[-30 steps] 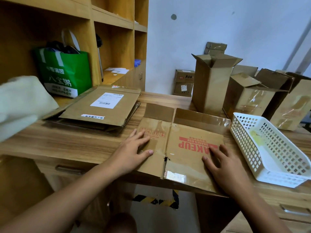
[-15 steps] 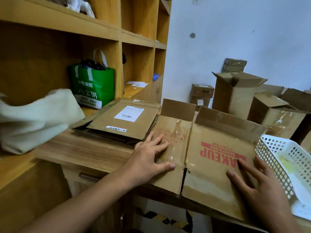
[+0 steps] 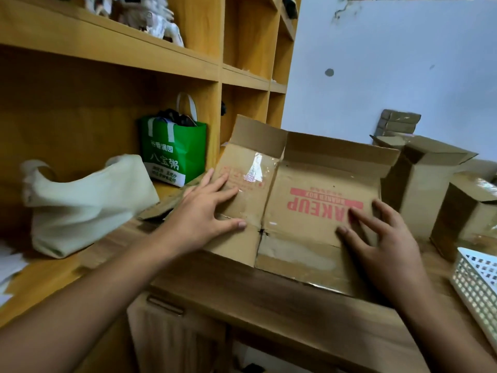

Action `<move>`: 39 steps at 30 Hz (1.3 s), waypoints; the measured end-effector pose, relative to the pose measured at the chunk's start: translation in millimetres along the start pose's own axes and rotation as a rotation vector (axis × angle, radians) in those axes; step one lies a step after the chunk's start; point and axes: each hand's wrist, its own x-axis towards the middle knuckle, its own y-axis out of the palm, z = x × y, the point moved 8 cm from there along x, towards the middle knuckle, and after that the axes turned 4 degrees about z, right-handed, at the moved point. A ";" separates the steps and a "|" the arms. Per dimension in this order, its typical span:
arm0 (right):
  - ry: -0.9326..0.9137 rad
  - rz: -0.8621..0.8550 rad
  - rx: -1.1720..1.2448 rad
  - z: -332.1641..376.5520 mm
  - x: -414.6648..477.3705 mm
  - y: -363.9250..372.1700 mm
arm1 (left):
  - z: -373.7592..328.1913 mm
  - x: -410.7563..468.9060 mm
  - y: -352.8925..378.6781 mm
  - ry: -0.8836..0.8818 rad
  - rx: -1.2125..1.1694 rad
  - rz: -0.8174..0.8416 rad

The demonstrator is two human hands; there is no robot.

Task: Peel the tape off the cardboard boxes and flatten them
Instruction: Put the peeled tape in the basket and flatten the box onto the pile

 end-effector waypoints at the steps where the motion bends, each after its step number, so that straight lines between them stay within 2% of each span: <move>1: -0.021 0.007 0.007 9.8 10.2 8.3 | 10.7 5.8 -7.5 -0.016 0.006 -0.005; 10: -0.093 0.074 0.065 70.8 100.5 109.3 | 124.7 73.0 -36.8 -0.132 0.015 0.012; 14: -0.097 0.122 0.052 76.1 123.6 162.6 | 168.7 92.3 -23.6 -0.158 0.014 0.099; 21: -0.031 0.313 -0.074 65.2 137.1 233.1 | 229.1 107.4 25.3 -0.200 -0.038 0.235; 25: -0.038 0.412 -0.344 58.8 131.9 251.4 | 242.6 103.3 63.5 -0.232 0.071 0.377; 27: -0.060 0.443 -0.405 57.1 128.1 261.8 | 247.0 99.6 78.7 -0.271 0.113 0.416; 32: -0.094 0.495 -0.349 65.1 131.9 280.3 | 227.4 111.6 88.0 -0.298 0.256 0.313; 35: -0.127 0.452 -0.395 74.7 139.6 277.3 | 219.6 120.5 90.9 -0.245 0.190 0.329; 39: -0.206 0.431 -0.492 74.8 142.8 285.2 | 199.7 118.2 110.7 -0.048 0.135 0.449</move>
